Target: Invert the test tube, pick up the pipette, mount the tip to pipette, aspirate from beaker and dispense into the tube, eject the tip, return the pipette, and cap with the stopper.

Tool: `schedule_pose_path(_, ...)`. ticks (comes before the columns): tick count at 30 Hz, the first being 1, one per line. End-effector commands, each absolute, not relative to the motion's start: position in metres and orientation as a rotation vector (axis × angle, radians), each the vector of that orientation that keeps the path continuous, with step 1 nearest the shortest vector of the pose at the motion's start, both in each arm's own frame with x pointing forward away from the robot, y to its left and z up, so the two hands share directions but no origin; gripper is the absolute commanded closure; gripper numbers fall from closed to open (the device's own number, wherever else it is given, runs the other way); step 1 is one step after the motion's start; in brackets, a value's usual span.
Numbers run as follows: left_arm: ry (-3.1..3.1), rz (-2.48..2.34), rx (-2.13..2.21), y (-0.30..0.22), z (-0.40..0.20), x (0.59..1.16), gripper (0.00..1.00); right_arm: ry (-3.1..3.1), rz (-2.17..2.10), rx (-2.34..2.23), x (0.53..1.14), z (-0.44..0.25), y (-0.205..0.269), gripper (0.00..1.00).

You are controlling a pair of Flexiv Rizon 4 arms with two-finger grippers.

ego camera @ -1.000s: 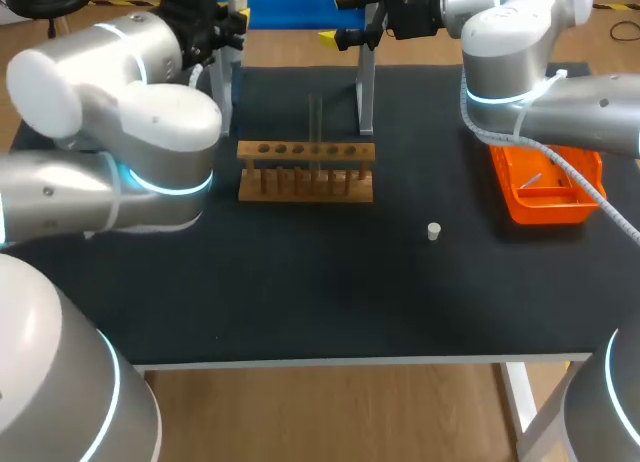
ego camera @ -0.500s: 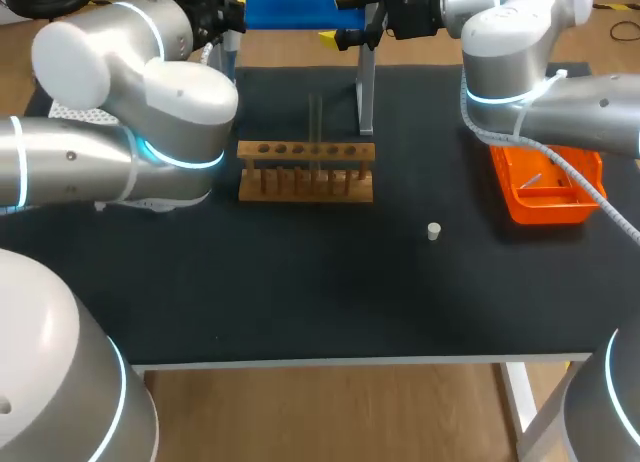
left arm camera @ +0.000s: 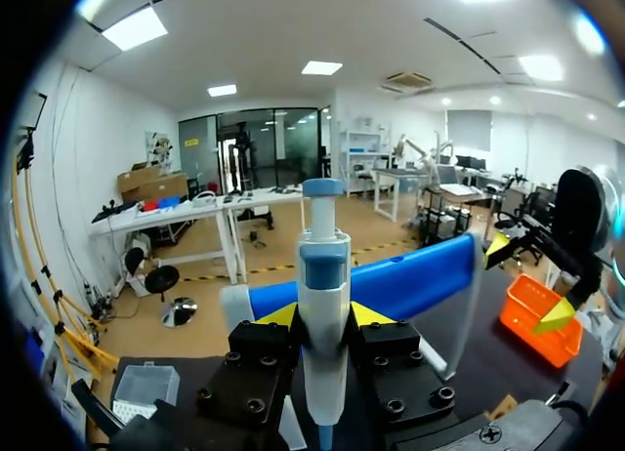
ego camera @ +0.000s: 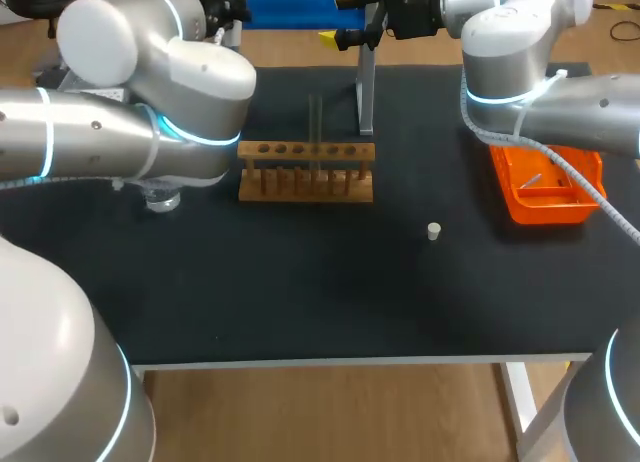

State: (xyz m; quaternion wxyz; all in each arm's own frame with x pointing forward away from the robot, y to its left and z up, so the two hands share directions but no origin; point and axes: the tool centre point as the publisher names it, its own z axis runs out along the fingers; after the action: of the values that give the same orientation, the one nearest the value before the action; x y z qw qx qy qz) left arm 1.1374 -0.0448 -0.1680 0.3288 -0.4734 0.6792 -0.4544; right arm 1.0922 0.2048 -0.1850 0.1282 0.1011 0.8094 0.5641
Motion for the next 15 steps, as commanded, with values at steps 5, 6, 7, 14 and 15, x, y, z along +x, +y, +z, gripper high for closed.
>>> schedule_pose_path(5, 1.769, -1.137, -1.284, -0.054, -0.171, 1.155, 1.0, 2.362, 1.64, 0.291, 1.093, -0.184, 0.203, 0.0)
schedule_pose_path(6, 1.769, -1.13, -1.287, -0.054, -0.171, 1.157, 1.0, 2.362, 1.64, 0.291, 1.093, -0.184, 0.203, 0.0)
schedule_pose_path(7, 1.769, -1.128, -1.289, -0.054, -0.171, 1.158, 1.0, 2.362, 1.64, 0.291, 1.093, -0.184, 0.203, 0.0)
schedule_pose_path(14, 1.772, -1.091, -1.315, -0.055, -0.172, 1.163, 1.0, 2.362, 1.64, 0.291, 1.093, -0.184, 0.203, 0.0)
schedule_pose_path(15, 1.772, -1.085, -1.32, -0.055, -0.173, 1.164, 1.0, 2.362, 1.64, 0.291, 1.093, -0.184, 0.203, 0.0)
